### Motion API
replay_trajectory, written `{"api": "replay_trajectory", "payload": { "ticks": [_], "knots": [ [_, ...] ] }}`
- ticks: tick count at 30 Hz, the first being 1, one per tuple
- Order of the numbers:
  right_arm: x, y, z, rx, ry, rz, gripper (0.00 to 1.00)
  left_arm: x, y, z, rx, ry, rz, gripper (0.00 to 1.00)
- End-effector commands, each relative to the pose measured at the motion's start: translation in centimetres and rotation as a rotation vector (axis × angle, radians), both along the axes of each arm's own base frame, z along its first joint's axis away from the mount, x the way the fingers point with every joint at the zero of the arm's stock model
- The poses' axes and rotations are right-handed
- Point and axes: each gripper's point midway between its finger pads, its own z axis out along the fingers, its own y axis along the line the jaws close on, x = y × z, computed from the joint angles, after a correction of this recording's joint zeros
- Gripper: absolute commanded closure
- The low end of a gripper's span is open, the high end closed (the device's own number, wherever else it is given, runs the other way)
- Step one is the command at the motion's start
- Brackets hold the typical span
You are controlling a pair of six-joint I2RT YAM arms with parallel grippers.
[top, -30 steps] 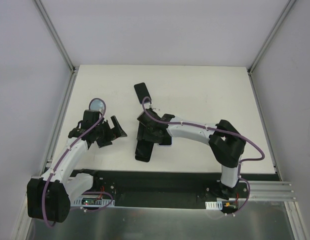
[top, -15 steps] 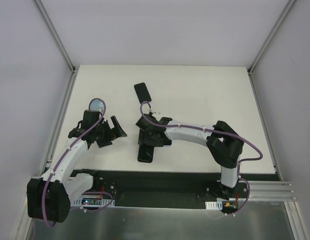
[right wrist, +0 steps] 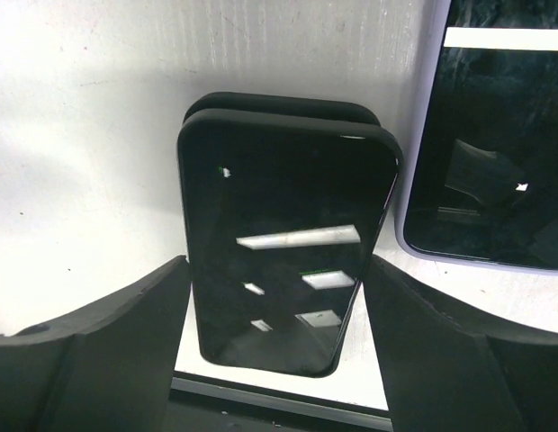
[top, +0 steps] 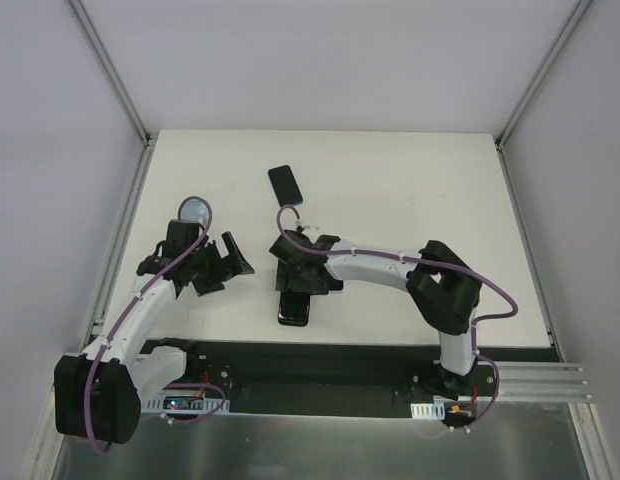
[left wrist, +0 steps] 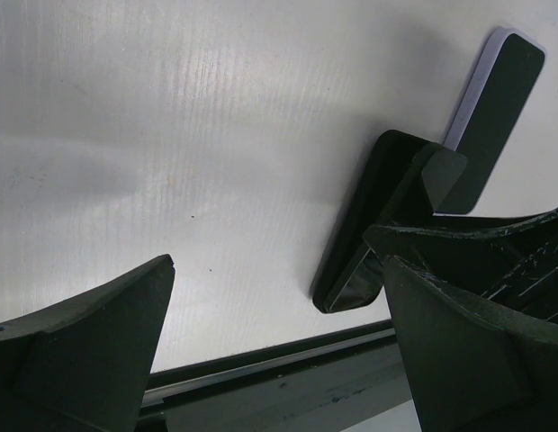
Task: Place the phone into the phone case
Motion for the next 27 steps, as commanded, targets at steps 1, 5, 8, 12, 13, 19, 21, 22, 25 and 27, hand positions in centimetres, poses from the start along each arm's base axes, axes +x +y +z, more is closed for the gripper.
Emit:
{"api": "replay_trajectory", "payload": {
  "ticks": [1, 5, 8, 12, 13, 19, 21, 22, 25, 27],
  "knots": [
    [0.4, 0.9, 1.1, 0.000, -0.034, 0.058, 0.20, 0.6, 0.3, 0.5, -0.003, -0.006, 0.031, 0.01],
    [0.5, 0.9, 1.8, -0.004, -0.055, 0.095, 0.17, 0.6, 0.3, 0.6, 0.002, -0.014, 0.014, 0.01],
    [0.4, 0.8, 2.5, -0.003, -0.053, 0.130, 0.16, 0.7, 0.1, 0.8, -0.011, -0.023, 0.013, 0.01],
    [0.6, 0.2, 4.5, 0.001, -0.102, 0.184, 0.18, 0.5, -1.7, 1.8, -0.107, -0.036, -0.069, 0.10],
    [0.6, 0.1, 4.8, 0.008, -0.113, 0.192, 0.19, 0.4, -2.0, 1.9, -0.121, -0.037, -0.082, 0.13],
    [-1.5, -1.6, 4.2, 0.054, -0.082, 0.252, 0.32, -0.8, -3.3, 1.0, -0.208, -0.005, -0.128, 0.30],
    [-2.4, -1.5, 3.9, 0.103, -0.044, 0.287, 0.36, -1.2, -3.7, 0.3, -0.228, -0.009, -0.142, 0.35],
    [-2.8, -2.0, 3.2, 0.096, -0.031, 0.290, 0.37, -1.3, -3.9, 0.2, -0.239, -0.006, -0.139, 0.37],
    [-3.1, -2.2, 3.1, 0.126, -0.038, 0.291, 0.42, -1.6, -4.8, -0.4, -0.263, 0.011, -0.151, 0.47],
    [-3.4, -2.4, 2.7, 0.129, -0.022, 0.289, 0.44, -1.7, -5.2, -0.6, -0.272, 0.019, -0.165, 0.51]
  ]
}}
